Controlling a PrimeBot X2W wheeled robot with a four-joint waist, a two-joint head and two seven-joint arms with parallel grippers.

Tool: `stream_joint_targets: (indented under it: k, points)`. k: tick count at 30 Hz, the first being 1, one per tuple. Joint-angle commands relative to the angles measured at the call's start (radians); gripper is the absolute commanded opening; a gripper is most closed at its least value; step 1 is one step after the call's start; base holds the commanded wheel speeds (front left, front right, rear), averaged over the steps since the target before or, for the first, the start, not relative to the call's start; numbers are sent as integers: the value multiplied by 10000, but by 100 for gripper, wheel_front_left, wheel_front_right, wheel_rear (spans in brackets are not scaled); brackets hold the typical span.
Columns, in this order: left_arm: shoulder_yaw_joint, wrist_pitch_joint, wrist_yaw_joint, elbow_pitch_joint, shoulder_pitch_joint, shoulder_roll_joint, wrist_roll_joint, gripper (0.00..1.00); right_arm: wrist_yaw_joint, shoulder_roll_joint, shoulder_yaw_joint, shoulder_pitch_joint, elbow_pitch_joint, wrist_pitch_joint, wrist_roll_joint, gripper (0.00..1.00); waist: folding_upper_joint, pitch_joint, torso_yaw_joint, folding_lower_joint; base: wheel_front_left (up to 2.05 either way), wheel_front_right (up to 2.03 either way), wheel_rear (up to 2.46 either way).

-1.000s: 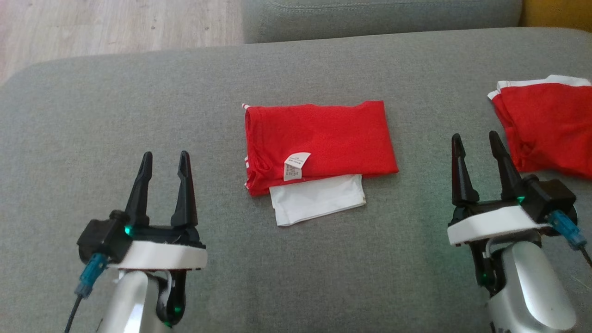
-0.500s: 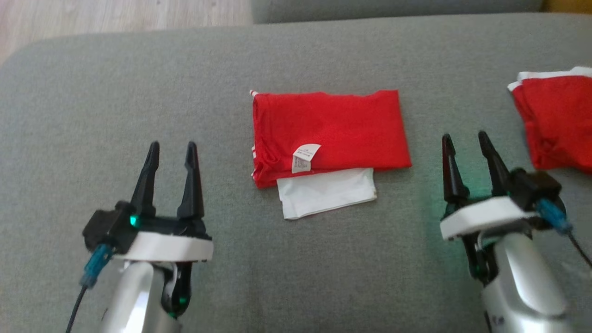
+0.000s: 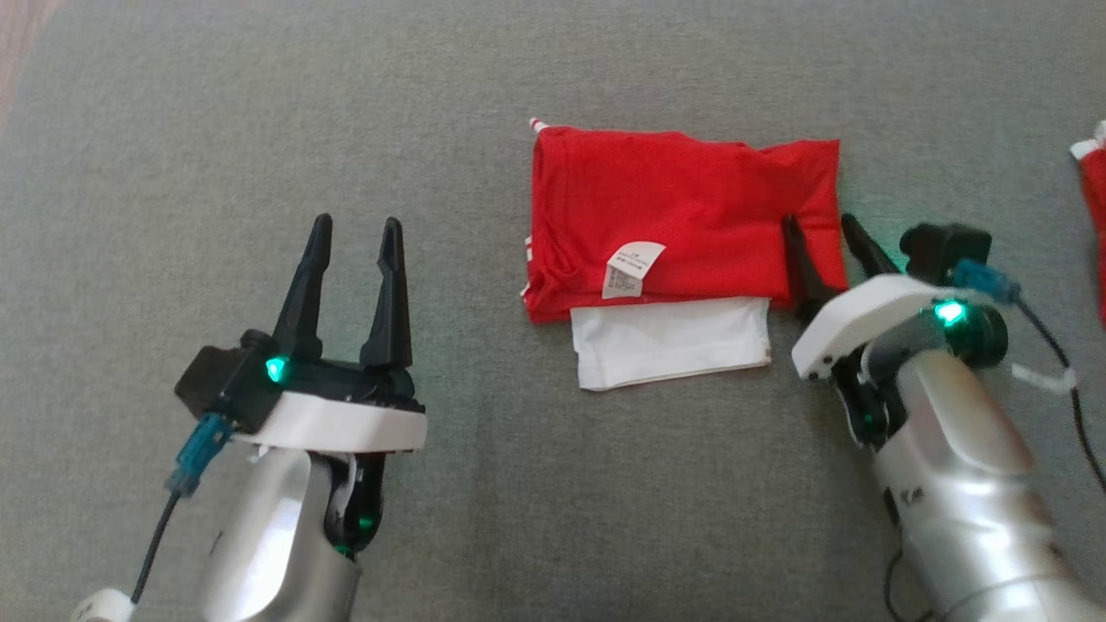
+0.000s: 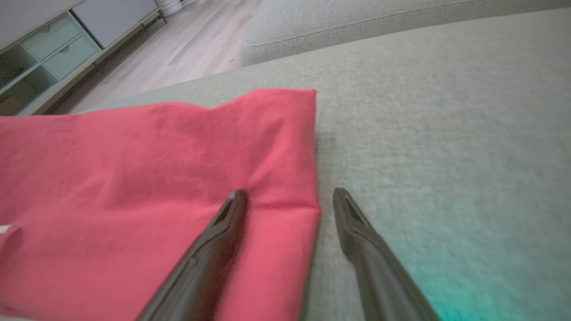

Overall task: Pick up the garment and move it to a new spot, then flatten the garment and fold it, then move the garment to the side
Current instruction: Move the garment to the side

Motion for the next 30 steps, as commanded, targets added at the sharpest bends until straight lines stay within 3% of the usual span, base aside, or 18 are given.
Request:
stream_joint_targets:
  k: [1,3,4,6,19,30]
  points:
    - [244,-51,15,-273,-430,70,-45,100,-7,117,387,-322,130,138,93,100,0,73,106,-1,0,0,0]
    - [205,-51,15,-253,-464,70,-62,100,-7,117,574,-504,532,167,146,99,0,88,159,-1,0,0,0]
    - [195,-51,15,-246,-475,70,-66,100,-7,117,671,-591,708,129,83,58,0,89,172,-1,0,0,0]
    - [213,-51,15,-235,-479,70,-62,100,-7,118,874,-737,962,-44,-34,0,0,70,166,-1,0,0,0]
    - [191,-51,15,-370,-490,70,161,100,-7,-60,1221,-1444,1286,-1611,-1492,0,0,-292,-738,-1,0,0,0]
    - [-718,-51,24,-664,-1045,70,-7,100,-7,-1879,1035,-1642,-61,-1543,-2445,0,0,-234,-1862,-1,0,0,0]
